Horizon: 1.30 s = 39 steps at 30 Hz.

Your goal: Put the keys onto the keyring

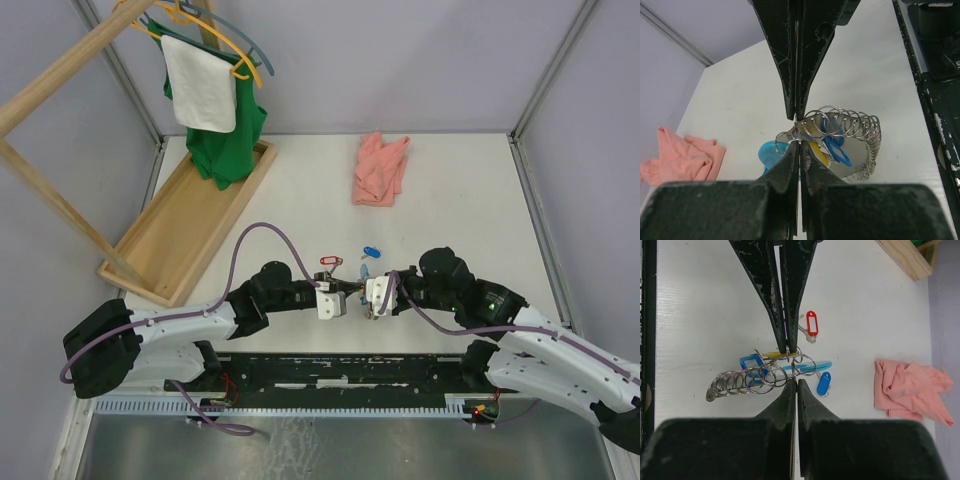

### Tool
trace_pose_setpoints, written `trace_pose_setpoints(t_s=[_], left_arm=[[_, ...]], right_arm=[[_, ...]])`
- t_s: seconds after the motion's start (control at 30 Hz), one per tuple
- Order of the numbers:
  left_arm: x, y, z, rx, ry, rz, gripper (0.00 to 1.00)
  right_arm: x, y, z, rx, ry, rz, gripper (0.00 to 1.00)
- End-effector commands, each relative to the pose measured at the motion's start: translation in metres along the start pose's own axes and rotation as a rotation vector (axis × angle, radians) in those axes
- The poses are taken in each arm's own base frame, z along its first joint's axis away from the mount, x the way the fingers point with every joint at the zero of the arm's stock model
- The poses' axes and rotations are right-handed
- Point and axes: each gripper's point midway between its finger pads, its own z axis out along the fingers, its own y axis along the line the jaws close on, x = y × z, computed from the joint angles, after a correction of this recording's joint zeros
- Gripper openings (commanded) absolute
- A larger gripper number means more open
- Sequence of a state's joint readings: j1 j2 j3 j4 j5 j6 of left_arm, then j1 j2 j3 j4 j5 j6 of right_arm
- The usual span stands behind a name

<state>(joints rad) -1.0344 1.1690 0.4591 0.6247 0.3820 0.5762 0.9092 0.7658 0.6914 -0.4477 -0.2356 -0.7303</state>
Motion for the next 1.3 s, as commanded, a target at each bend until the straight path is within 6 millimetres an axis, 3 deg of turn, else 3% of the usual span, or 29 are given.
trace_pose_setpoints(t_s=[0.0,1.27], left_arm=[[-0.0291,0.0216,0.0056,-0.061,-0.078,0.046,0.03],[-0.0306,0.0185,0.0082,-0.04,-0.083,0.031,0.03]], right_arm=[[-0.0216,-0.0143,-0.0011,0.046,-0.077,-0.017,0.01],[-0.0203,-0.0179,-0.0011,0.065,-0.066,0.0,0.01]])
